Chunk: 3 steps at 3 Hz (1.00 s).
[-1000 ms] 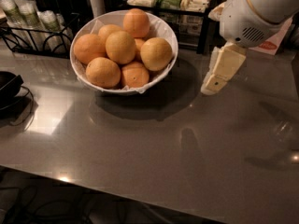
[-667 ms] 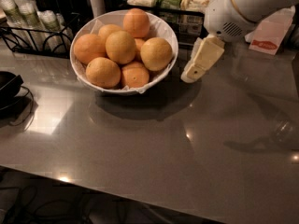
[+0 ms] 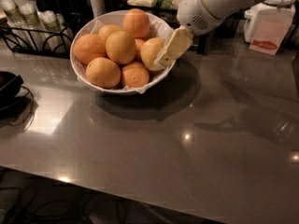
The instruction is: Pick orange from white bowl
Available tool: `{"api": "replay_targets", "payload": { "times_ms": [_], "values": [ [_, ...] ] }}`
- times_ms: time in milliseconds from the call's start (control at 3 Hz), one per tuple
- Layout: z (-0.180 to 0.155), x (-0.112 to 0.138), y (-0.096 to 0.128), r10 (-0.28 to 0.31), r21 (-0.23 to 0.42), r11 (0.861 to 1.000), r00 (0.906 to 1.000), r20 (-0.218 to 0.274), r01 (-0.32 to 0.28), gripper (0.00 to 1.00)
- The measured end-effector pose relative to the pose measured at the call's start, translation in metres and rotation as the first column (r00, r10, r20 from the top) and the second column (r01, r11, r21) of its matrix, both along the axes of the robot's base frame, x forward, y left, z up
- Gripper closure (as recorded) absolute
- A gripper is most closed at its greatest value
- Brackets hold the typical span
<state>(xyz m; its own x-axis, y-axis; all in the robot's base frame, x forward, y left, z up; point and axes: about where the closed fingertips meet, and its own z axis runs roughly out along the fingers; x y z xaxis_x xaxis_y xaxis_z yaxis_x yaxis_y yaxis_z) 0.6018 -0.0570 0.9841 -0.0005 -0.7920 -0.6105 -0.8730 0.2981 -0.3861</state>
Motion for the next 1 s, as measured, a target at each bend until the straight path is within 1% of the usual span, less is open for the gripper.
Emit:
{"api": "replay_targets", "payload": {
  "times_ms": [333,667,1000],
  "values": [
    [-0.004,0.01,0.012,0.012,0.026,1.0,0.9998,-0.013,-0.011,0.18],
    [-0.011,0.015,0.02,0.025,0.036,0.999,0.999,-0.038,-0.024,0.38],
    [-0.023,0.017,0.02,0.024,0.027,0.999,0.9973,-0.069,-0.022,0.35]
  ]
}}
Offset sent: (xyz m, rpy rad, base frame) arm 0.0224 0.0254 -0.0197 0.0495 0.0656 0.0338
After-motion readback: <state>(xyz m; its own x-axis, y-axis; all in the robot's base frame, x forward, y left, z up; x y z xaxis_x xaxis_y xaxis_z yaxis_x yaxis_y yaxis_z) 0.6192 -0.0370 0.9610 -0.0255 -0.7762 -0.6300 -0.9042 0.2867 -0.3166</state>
